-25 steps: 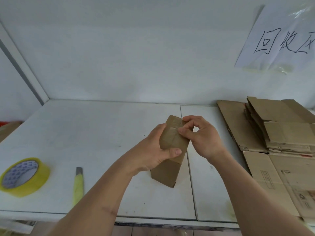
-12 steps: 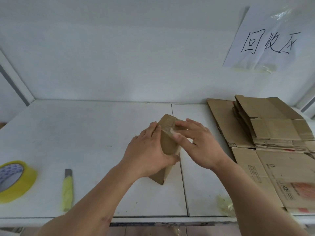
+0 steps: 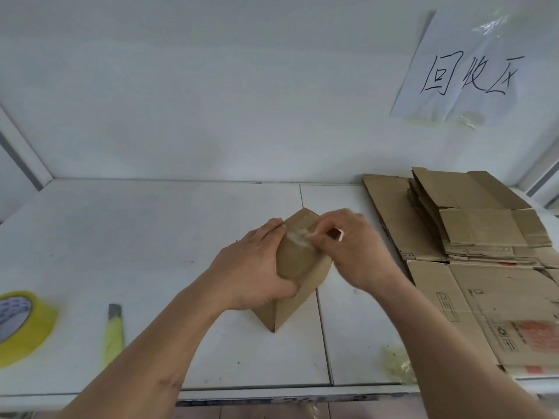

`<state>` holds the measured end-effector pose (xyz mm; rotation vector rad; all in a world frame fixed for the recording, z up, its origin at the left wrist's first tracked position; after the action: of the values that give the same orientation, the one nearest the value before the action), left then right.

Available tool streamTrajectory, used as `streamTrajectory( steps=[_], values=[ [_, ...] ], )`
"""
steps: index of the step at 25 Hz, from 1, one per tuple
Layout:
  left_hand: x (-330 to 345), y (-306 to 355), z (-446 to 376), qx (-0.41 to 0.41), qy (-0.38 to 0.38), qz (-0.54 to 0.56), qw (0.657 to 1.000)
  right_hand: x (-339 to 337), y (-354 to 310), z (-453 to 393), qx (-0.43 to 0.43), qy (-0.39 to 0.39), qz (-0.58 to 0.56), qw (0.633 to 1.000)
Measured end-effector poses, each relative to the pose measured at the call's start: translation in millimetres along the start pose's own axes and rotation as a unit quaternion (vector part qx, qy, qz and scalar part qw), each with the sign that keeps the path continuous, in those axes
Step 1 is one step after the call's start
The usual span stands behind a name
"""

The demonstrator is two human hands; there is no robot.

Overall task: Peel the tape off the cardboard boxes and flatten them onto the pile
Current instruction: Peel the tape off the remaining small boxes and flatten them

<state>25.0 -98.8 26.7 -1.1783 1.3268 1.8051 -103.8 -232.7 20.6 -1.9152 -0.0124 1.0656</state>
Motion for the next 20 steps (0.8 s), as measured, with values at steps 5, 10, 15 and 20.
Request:
streamTrajectory(
  steps=[5,10,15,20],
  values=[
    [0.3,3.2,0.3,0.018,-0.001,-0.004,1.000,-3.5,5.5,-5.7,0.011,0.061,0.036,0.997],
    [-0.3,1.4,-1.0,0.021,0.003,-0.001,1.000,5.7,-1.7,7.8,-0.091,0.008,0.157,0.983],
    [3.4,-0.6,-1.4,0.031,0.007,0.004,0.999,9.1,-5.7,11.8,-0.116,-0.065,0.104,0.986],
    [4.8,-5.3,-5.4,0.029,-0.001,0.030,0.999,1.4,-11.2,11.0,-0.073,-0.154,0.101,0.980]
  ],
)
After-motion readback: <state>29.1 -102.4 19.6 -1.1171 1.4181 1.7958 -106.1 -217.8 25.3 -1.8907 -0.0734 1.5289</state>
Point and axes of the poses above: each hand's wrist, its own z-axis away from the middle knuckle, its own x-axis out of the palm, y = z × x, the point moved 2 cm from there along -z, towards the middle knuckle
